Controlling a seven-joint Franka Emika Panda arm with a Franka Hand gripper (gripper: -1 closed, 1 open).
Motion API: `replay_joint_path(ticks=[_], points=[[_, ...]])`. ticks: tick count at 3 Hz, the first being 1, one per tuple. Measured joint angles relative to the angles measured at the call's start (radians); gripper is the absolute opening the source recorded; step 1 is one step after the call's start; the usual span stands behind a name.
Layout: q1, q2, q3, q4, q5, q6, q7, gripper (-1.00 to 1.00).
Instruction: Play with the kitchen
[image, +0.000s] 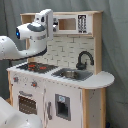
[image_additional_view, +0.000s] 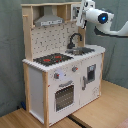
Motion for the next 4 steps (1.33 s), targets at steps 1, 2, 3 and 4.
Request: replay_joint_path(ticks=[1,2,3,4], points=[[-0.071,0.001,0.059,0.040,0.004,0.000,0.016,-1.00],[-0.149,0.002,0.111,0.080,0.013,-0.001,0.016,-1.00],[-0.226,0.002,0.157,0.130,0.020,-0.007,0.016,-1.00],[-0.164,-0.022,0.100,0.157,0.019,-0.071,-0.012,-1.00]])
